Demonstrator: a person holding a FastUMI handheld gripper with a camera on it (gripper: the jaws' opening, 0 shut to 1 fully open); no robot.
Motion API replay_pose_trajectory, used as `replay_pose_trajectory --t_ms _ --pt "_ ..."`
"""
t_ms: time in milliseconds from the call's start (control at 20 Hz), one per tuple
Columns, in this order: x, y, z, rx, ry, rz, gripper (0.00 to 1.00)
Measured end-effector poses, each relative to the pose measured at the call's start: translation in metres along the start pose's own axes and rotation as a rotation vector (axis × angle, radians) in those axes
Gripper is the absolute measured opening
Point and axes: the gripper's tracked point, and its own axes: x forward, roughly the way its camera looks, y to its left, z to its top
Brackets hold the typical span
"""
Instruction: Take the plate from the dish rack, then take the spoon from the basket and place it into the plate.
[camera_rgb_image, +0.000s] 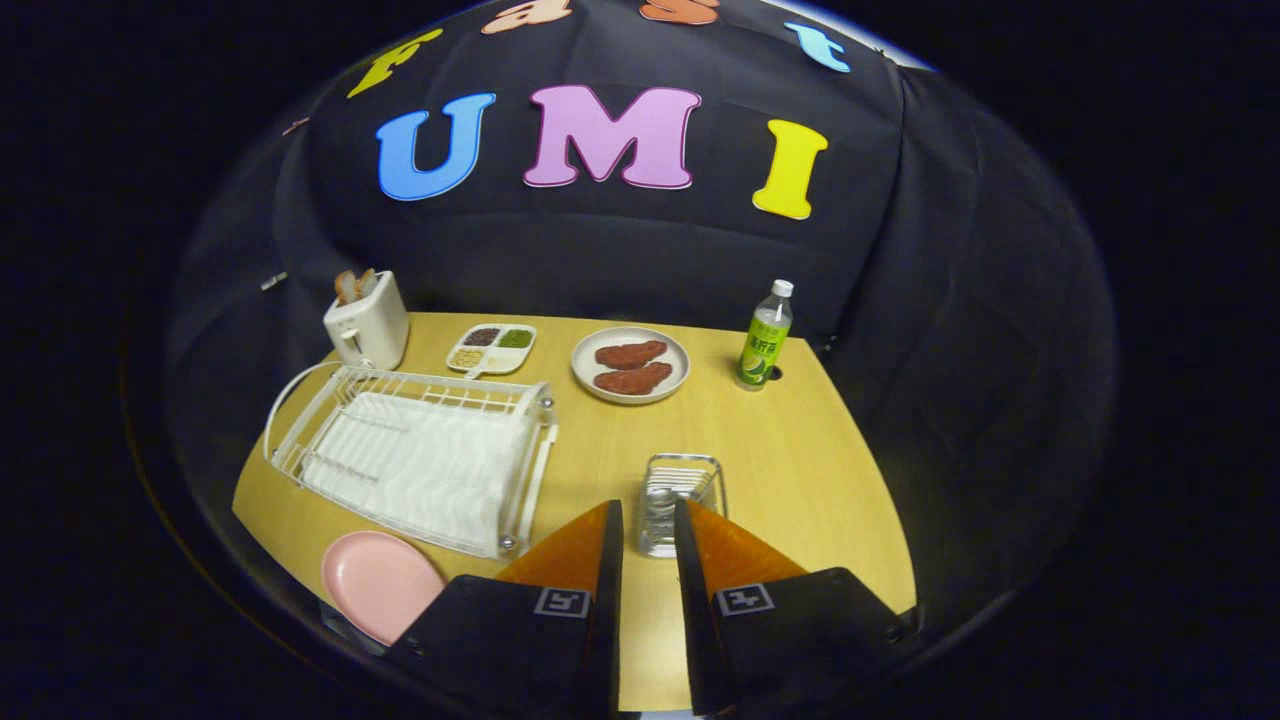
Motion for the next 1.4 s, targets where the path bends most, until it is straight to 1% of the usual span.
replay_pose_trajectory --t_ms 100,150,200,250,350,450,600,750,800,850,900,1000,1150,1400 --pt "0.015 -0.023 -0.008 -0.032 0.023 -0.036 0.27" --pt "0.022 -0.029 -0.014 -0.037 0.036 -0.036 0.28" --pt "0.031 -0.033 -0.023 -0.039 0.060 -0.030 0.32" --pt "0.038 -0.036 -0.032 -0.037 0.082 -0.022 0.33" --pt "0.050 -0.041 -0.048 -0.018 0.121 -0.006 0.32" --pt "0.059 -0.046 -0.055 -0.004 0.134 -0.003 0.33" --pt "0.065 -0.046 -0.069 0.003 0.166 0.027 0.33" --pt "0.067 -0.037 -0.073 0.011 0.169 0.076 0.33" --pt "0.066 -0.037 -0.074 0.018 0.172 0.081 0.30" --pt "0.065 -0.032 -0.074 0.042 0.178 0.107 0.28" --pt "0.063 -0.021 -0.071 0.074 0.185 0.150 0.23" --pt "0.064 -0.018 -0.072 0.085 0.202 0.170 0.14" --pt "0.060 -0.016 -0.067 0.068 0.211 0.161 0.10" --pt "0.050 -0.022 -0.044 0.032 0.205 0.130 0.10"
